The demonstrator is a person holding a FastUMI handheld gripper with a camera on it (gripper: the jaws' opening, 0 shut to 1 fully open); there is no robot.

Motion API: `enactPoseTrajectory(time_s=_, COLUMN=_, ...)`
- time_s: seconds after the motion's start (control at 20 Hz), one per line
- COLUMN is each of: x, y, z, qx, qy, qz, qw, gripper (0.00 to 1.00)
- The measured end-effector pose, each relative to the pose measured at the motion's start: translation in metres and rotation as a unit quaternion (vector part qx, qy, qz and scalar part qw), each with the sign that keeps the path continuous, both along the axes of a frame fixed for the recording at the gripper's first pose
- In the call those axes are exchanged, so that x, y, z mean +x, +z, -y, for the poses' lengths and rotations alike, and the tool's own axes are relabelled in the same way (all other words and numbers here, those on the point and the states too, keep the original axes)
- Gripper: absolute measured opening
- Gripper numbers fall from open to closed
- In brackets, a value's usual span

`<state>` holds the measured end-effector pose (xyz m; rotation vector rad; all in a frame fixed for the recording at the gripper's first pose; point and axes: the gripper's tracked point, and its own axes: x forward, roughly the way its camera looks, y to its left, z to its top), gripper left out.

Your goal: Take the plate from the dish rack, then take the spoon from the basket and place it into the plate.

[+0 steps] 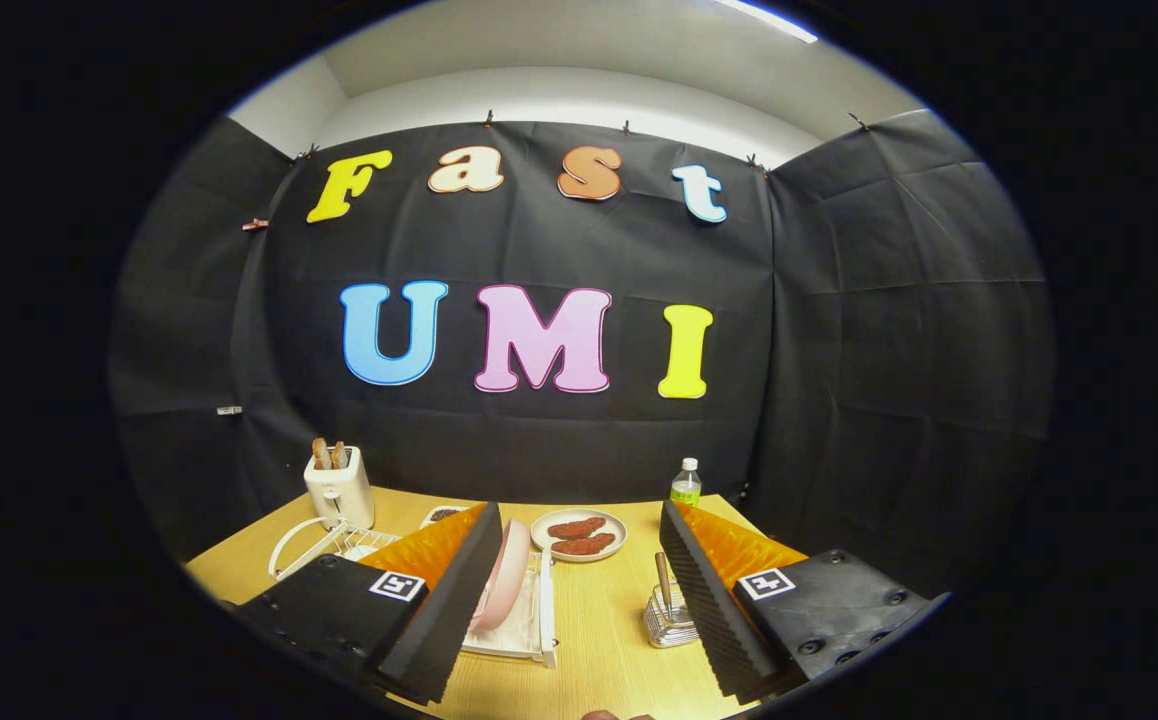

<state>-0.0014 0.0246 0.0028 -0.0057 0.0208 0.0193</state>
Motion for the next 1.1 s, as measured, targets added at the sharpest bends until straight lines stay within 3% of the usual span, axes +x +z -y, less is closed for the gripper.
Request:
enactPoseTrajectory(time_s=0.4, x=0.022, y=-0.011, z=-0.019, qx=-0.026, qy=0.019, qz=-0.041, qw=0.999, gripper=0.97)
enactPoseTrajectory(time_s=0.8, x=0.08, y=-0.022, z=-0.055, qx=-0.062, qy=0.023, qz=-0.076, qw=0.995, gripper=0.98)
enactPoseTrajectory(time_s=1.1, x=0.126, y=-0.063, z=-0.071, qx=-0.1, qy=0.011, qz=-0.118, qw=0.988, gripper=0.97)
